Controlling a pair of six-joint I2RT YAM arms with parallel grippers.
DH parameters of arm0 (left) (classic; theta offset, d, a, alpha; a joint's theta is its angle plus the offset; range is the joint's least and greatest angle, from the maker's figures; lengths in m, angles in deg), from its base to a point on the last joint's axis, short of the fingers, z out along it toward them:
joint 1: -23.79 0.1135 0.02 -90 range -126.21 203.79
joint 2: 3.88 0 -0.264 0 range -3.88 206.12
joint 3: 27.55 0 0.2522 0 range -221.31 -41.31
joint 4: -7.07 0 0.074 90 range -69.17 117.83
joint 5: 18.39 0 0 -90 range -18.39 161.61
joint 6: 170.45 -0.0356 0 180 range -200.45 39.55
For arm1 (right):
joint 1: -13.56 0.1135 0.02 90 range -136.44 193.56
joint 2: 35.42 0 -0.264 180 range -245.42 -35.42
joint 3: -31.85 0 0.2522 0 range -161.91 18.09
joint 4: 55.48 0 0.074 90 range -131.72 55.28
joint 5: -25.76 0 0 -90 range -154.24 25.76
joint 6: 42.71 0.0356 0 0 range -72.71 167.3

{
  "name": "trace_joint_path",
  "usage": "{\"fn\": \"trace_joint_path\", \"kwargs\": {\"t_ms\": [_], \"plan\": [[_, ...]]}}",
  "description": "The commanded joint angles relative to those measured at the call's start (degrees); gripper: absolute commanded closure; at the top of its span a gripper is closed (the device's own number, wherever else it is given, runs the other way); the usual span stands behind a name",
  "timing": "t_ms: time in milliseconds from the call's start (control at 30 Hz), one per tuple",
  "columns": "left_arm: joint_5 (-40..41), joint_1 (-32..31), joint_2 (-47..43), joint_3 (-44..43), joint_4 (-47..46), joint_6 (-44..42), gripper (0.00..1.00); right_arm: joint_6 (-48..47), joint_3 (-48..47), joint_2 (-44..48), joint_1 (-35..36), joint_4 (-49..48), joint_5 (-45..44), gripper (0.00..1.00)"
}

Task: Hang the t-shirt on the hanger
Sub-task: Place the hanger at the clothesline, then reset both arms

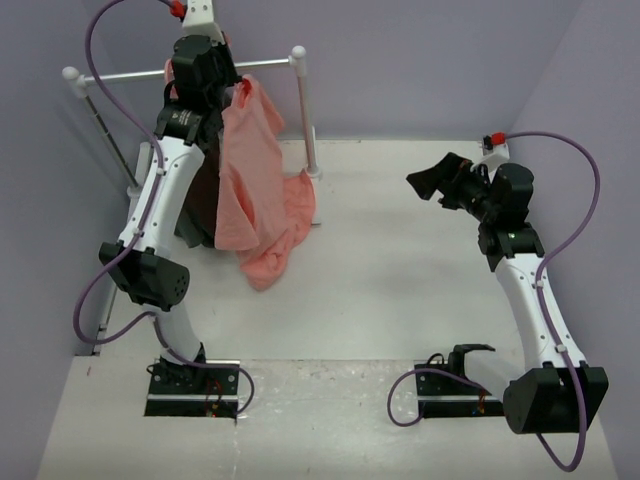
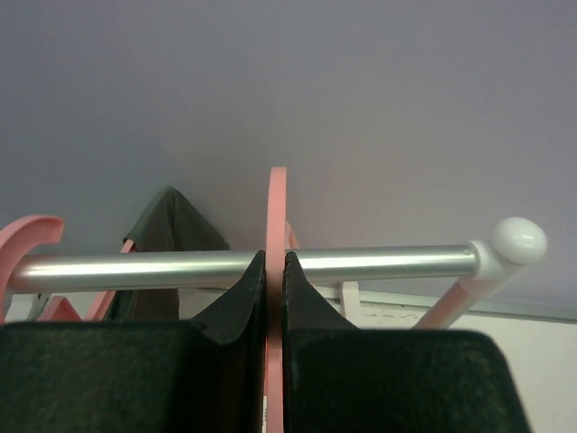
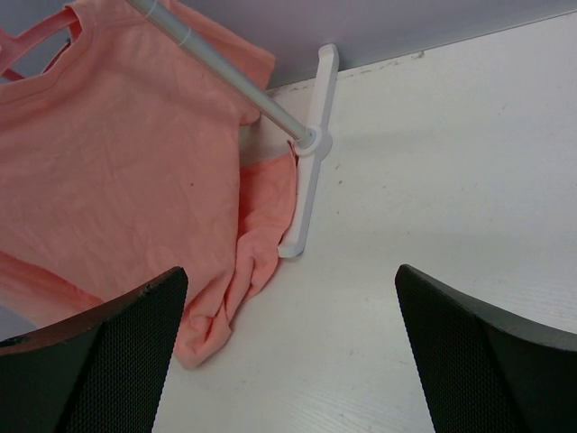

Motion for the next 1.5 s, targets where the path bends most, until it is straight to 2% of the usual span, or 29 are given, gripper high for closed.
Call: {"fn": "trace_joint_path", "kwargs": {"t_ms": [0, 300, 633, 667, 767, 833, 933, 1033, 1167, 1200, 1267, 1333, 1367, 1467], "plan": [[-2.07, 2.74, 0.10, 1.89, -6.77, 1.12, 1.00, 0.64, 0.03, 0.08, -0.14, -3.12, 2.08, 0.01], [-5.44, 5.12, 2.66, 2.95, -1.84, 2.43, 1.00, 0.78, -0.15, -0.08, 0.57, -3.10, 2.49, 0.01], [-9.15, 5.21, -4.74, 16.01, -4.14, 4.44, 1.00, 1.27, -0.70, 0.10, 1.35, -3.34, 2.97, 0.01], [-9.63, 5.21, -5.16, 16.60, -3.92, 4.68, 0.96, 1.27, -0.71, 0.18, 1.43, -3.26, 2.98, 0.01], [-9.46, 5.12, -6.77, 16.67, -1.32, 5.31, 0.35, 0.82, -0.62, 0.36, 1.67, -2.94, 3.27, 0.01], [-8.12, 5.12, -8.88, 17.02, 1.11, 5.85, 0.00, -0.04, -0.79, 0.19, 1.79, -2.20, 3.24, 0.01], [-6.97, 5.12, -12.44, 18.40, 4.24, 7.07, 0.00, -2.45, -1.31, -0.16, 1.96, -0.32, 1.87, 0.01], [-8.74, 5.12, -22.03, 26.46, 5.95, 8.56, 0.00, -6.82, -3.33, 0.79, 3.49, 5.03, -6.44, 0.01], [-13.08, 5.02, -38.32, 42.40, 6.69, 9.94, 0.00, -14.35, -8.23, 5.32, 12.77, 15.10, -26.18, 0.01], [-12.94, 4.94, -41.52, 45.61, 6.96, 10.26, 0.00, -17.05, -8.76, 6.23, 16.62, 16.33, -33.38, 0.01], [-12.26, 5.02, -48.51, 52.33, 8.28, 10.30, 0.00, -17.92, -10.33, 7.52, 17.90, 21.09, -35.11, 0.01], [-8.12, 4.94, -60.09, 61.85, 11.50, 8.46, 0.00, -16.60, -13.41, 9.27, 18.14, 30.60, -36.02, 0.01], [-8.02, 4.94, -60.31, 62.02, 11.58, 8.40, 0.00, -16.32, -12.86, 10.50, 18.14, 30.76, -36.55, 0.01], [-1.33, 4.94, -69.29, 66.86, 16.85, 4.96, 0.00, -15.47, -6.95, 18.59, 18.23, 30.02, -38.75, 0.01]]}}
